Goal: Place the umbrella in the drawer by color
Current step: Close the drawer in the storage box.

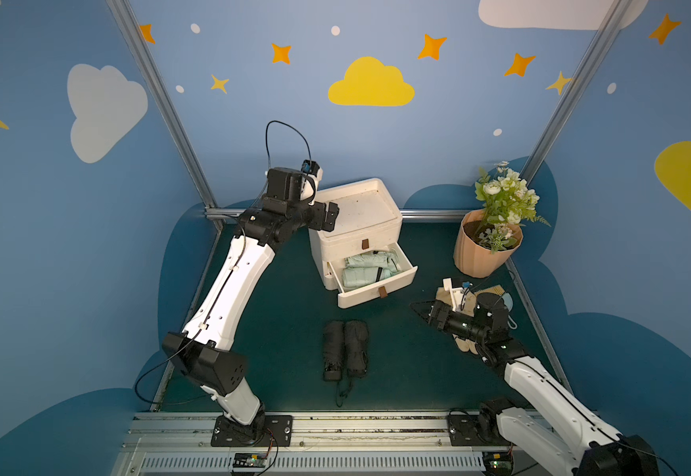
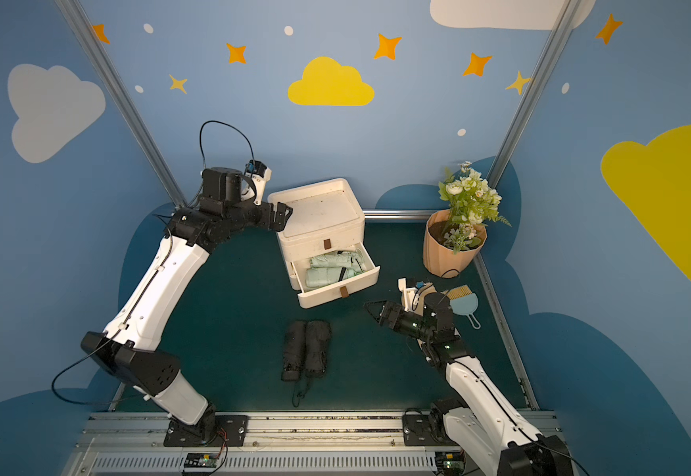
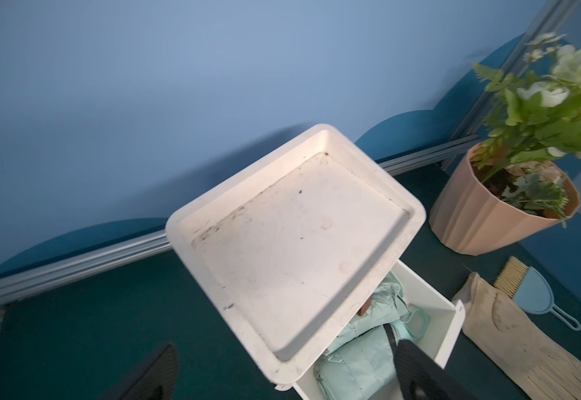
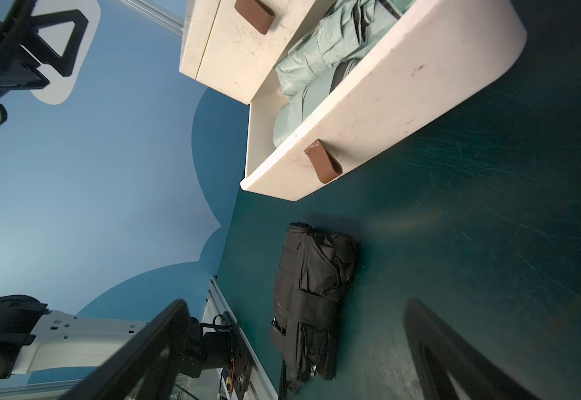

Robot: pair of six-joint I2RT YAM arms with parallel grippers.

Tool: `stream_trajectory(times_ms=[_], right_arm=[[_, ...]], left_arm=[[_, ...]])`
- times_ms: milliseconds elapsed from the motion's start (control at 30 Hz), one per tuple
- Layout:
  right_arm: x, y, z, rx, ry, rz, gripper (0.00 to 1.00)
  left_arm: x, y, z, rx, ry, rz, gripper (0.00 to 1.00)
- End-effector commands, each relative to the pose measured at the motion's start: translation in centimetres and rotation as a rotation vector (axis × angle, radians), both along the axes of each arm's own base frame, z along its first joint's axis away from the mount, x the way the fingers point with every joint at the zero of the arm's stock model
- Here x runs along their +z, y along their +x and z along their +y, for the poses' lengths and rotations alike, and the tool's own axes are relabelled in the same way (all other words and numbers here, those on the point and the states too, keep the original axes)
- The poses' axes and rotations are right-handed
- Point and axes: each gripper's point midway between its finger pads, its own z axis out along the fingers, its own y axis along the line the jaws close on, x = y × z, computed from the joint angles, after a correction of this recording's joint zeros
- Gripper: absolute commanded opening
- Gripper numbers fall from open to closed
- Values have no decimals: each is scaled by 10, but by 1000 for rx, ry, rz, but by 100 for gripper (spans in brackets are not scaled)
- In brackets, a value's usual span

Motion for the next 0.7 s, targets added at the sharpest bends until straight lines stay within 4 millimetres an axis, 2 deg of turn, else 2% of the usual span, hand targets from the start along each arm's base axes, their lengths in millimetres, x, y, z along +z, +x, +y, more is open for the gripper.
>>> stream_trajectory(times_ms=[0,67,133,267,400,467,667], right_arm=[[7,4,7,6,19,-33,98],[4,4,10,8,14,-20,98],[1,4,13,13,11,-13,98],[-3,7,17,16,1,0,98],[-4,9,24,28,9,6,98],[-6,11,27,32,17,12,95],[-10,17,41,84,32,16,87]], left_arm=[[11,15,43,220,-177,-44,100],[-1,20,55,254,-213,0,99],[-13,26,57,255,-224,37,99],[-35,45,50,225,-253,99,95],[-48,64,45,227,-284,125,91],[-51,75,45,239,-294,126,89],[-73,101,30,199,-322,183,74]])
